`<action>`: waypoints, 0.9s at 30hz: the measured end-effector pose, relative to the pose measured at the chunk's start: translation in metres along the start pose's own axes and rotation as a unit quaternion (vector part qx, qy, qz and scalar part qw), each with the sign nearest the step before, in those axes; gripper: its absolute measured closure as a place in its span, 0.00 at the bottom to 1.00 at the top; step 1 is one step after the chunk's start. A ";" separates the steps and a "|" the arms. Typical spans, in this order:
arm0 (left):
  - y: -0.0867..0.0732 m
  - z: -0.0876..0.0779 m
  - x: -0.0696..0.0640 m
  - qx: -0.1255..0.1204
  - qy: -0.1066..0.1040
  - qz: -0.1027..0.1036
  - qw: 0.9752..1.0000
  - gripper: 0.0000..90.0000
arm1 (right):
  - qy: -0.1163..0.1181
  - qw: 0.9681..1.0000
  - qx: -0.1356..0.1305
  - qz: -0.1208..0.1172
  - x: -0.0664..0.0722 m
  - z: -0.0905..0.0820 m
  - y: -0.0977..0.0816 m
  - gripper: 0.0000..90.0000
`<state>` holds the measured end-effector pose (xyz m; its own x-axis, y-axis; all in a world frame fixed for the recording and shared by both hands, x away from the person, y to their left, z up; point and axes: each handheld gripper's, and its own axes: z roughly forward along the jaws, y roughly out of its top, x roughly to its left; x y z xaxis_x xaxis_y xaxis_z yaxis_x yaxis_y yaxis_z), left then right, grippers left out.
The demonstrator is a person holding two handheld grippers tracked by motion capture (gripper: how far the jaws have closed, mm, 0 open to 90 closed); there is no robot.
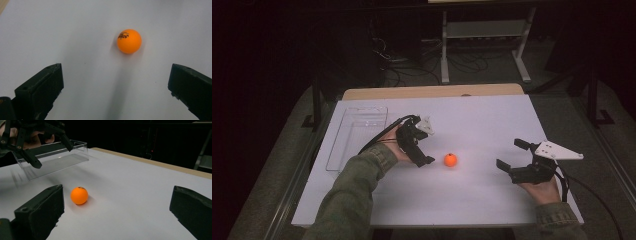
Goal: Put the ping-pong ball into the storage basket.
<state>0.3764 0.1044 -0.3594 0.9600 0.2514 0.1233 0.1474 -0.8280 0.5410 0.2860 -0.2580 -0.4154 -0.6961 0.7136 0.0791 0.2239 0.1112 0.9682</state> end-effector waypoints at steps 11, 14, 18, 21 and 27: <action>0.004 0.009 0.002 0.014 -0.003 0.009 1.000 0.00 | -0.001 1.000 -0.001 -0.001 0.000 0.000 0.000 0.00; 0.005 0.014 0.002 0.015 -0.004 0.009 1.000 0.00 | -0.001 1.000 -0.002 0.000 0.000 0.000 0.000 0.00; 0.008 0.018 0.002 0.023 -0.008 0.017 1.000 0.00 | -0.001 1.000 -0.002 0.001 0.000 -0.001 0.000 0.00; 0.011 0.020 0.002 0.027 -0.012 0.022 0.999 0.00 | -0.001 1.000 -0.003 0.002 0.000 -0.001 0.000 0.00; 0.016 0.026 0.002 0.036 -0.013 0.028 0.999 0.00 | 0.000 1.000 -0.003 0.002 0.000 0.000 0.000 0.00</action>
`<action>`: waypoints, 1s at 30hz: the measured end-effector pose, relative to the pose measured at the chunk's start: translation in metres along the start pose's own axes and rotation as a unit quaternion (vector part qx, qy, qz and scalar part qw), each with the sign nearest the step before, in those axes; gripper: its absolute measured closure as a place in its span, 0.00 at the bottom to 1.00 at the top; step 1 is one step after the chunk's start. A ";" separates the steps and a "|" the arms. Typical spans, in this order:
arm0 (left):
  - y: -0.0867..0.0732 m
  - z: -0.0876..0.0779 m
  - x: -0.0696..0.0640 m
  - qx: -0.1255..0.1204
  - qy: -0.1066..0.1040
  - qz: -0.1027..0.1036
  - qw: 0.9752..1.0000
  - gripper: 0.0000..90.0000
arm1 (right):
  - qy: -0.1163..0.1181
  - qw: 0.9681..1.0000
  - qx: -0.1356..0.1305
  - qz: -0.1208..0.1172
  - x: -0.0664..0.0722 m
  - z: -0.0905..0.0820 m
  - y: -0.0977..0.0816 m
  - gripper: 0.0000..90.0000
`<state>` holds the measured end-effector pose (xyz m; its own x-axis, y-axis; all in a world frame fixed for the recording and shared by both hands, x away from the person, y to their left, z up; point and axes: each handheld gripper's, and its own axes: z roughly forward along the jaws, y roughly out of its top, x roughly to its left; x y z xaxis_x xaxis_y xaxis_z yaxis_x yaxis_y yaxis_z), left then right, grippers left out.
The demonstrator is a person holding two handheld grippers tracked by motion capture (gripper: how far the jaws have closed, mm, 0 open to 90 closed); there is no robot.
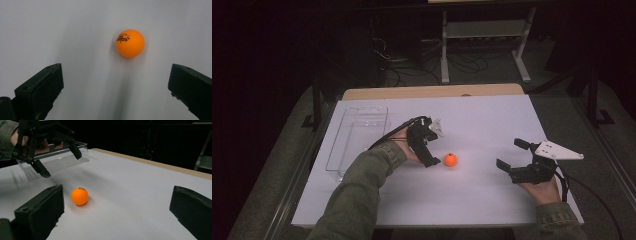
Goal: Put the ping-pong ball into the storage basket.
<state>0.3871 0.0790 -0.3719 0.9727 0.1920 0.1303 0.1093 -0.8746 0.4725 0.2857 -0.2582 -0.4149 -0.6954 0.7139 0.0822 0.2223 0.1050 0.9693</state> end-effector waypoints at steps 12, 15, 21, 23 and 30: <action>0.006 0.009 -0.002 0.009 -0.002 0.007 1.000 0.00 | 0.001 1.000 -0.002 -0.001 0.000 -0.001 0.000 0.00; 0.007 0.012 -0.003 0.011 -0.005 0.010 1.000 0.00 | 0.001 1.000 -0.003 0.000 0.000 -0.001 0.000 0.00; 0.010 0.017 -0.002 0.014 -0.010 0.014 1.000 0.00 | 0.001 1.000 -0.004 -0.001 0.000 -0.001 0.000 0.00; 0.011 0.019 -0.002 0.015 -0.011 0.013 1.000 0.00 | 0.002 1.000 -0.004 0.000 0.000 -0.002 0.001 0.00; 0.012 0.025 -0.002 0.017 -0.016 0.014 1.000 0.00 | 0.003 1.000 -0.003 -0.002 0.000 -0.001 0.001 0.00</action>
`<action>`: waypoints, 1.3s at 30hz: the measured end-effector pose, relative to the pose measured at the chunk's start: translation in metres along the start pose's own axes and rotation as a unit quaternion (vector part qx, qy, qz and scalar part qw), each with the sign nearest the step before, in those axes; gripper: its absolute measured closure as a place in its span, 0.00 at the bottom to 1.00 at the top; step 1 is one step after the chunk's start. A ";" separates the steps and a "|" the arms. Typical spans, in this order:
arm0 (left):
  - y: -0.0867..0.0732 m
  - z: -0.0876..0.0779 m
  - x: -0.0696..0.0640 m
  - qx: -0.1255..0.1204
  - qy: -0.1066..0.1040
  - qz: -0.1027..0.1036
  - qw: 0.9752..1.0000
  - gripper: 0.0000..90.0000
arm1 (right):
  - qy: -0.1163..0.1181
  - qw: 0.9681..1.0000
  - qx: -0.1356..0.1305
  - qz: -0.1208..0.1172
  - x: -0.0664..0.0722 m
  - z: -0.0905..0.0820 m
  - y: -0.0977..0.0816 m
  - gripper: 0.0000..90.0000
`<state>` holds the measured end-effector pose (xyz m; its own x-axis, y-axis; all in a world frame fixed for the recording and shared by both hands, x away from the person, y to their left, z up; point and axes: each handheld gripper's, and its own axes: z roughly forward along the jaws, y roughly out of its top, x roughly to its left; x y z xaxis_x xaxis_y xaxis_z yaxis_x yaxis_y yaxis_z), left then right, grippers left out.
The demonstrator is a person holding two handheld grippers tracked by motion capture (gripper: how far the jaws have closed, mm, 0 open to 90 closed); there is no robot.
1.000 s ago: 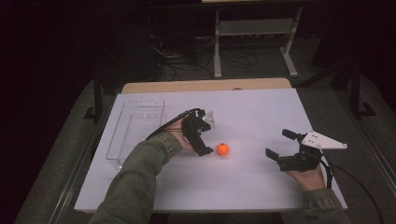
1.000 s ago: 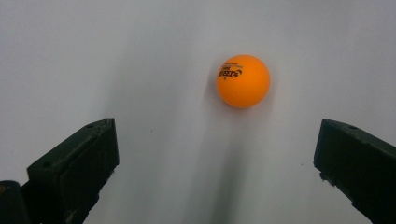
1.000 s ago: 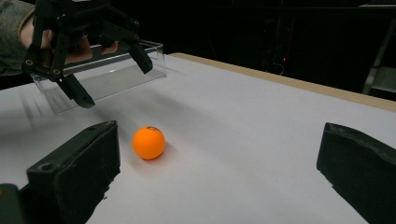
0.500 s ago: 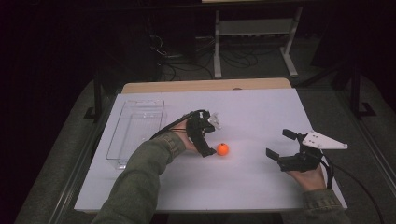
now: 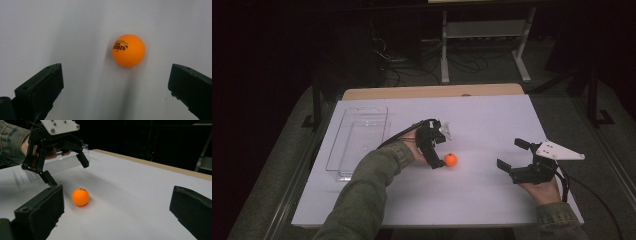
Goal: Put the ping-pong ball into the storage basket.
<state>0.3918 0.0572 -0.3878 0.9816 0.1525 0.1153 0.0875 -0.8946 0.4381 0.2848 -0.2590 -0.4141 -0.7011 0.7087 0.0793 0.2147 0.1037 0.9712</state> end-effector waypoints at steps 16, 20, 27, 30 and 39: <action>0.010 0.018 -0.002 0.006 -0.018 0.012 1.000 0.00 | 0.001 1.000 0.000 -0.002 0.000 0.000 0.000 0.00; 0.011 0.023 -0.003 0.008 -0.022 0.014 1.000 0.00 | 0.001 1.000 0.001 -0.001 0.000 0.000 0.000 0.00; 0.012 0.029 -0.003 0.007 -0.033 0.021 0.999 0.03 | 0.001 1.000 0.002 -0.001 0.000 -0.001 0.000 0.00; 0.012 0.030 -0.003 0.009 -0.035 0.024 0.999 0.06 | 0.001 1.000 0.003 -0.002 0.000 -0.001 0.000 0.00; 0.012 0.031 -0.002 0.005 -0.035 0.031 0.999 0.17 | 0.002 1.000 0.001 -0.002 0.000 -0.001 0.000 0.00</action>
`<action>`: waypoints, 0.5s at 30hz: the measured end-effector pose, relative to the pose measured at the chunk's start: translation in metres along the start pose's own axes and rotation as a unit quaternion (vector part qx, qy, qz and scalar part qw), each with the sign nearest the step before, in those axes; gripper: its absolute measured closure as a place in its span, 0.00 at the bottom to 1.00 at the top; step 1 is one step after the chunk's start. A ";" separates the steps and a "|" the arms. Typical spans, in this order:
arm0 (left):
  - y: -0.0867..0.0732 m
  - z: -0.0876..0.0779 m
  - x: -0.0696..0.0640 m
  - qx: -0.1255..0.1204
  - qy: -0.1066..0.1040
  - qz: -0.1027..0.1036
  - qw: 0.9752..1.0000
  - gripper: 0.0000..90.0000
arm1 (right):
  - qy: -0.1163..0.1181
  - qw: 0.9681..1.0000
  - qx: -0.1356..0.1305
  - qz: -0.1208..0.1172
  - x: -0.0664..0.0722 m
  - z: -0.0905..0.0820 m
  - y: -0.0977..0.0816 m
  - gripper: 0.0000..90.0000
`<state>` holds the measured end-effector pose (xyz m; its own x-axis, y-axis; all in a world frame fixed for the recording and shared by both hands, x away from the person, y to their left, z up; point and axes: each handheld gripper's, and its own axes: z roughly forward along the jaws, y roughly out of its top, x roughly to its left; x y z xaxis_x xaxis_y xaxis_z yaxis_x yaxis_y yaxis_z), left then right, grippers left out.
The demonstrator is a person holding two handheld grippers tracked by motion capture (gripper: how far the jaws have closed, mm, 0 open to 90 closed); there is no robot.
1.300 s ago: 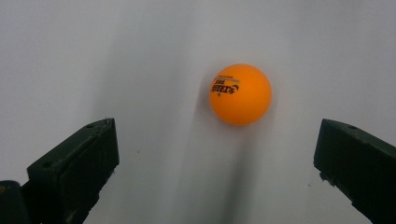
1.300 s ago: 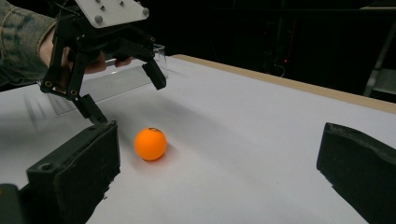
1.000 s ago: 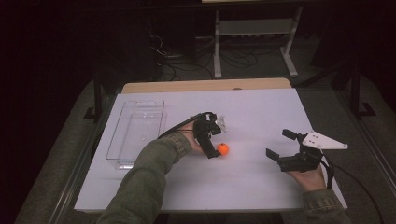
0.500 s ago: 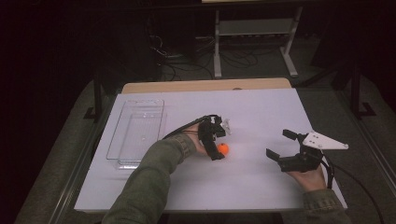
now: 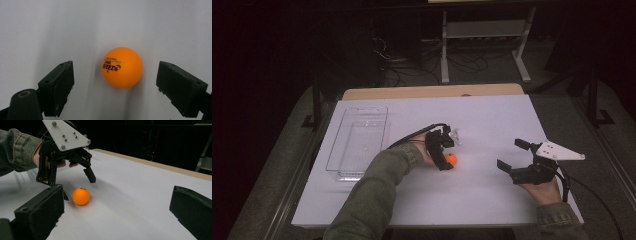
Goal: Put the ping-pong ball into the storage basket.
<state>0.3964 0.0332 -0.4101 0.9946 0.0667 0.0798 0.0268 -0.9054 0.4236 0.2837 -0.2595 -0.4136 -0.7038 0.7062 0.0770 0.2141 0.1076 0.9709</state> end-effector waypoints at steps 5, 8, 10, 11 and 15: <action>0.000 0.002 0.001 0.004 -0.004 0.003 1.000 0.21 | 0.000 1.000 -0.001 0.001 0.000 0.000 0.000 0.00; 0.000 0.004 0.000 0.006 -0.007 0.006 1.000 0.24 | -0.001 1.000 -0.001 0.001 0.000 0.000 0.000 0.00; 0.000 0.005 0.000 0.006 -0.006 0.008 1.000 0.26 | -0.001 1.000 0.000 0.001 0.000 0.000 0.000 0.00; 0.001 0.005 0.000 0.007 -0.003 0.009 1.000 0.26 | -0.001 1.000 0.000 0.000 0.000 0.000 0.000 0.00; 0.001 0.005 0.000 0.004 -0.002 0.012 1.000 0.31 | -0.001 1.000 0.000 0.000 -0.001 0.000 0.000 0.00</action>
<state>0.3969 0.0300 -0.4142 0.9953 0.0440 0.0860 0.0043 -0.9097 0.4153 0.2839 -0.2602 -0.4137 -0.7022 0.7079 0.0766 0.2145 0.1078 0.9708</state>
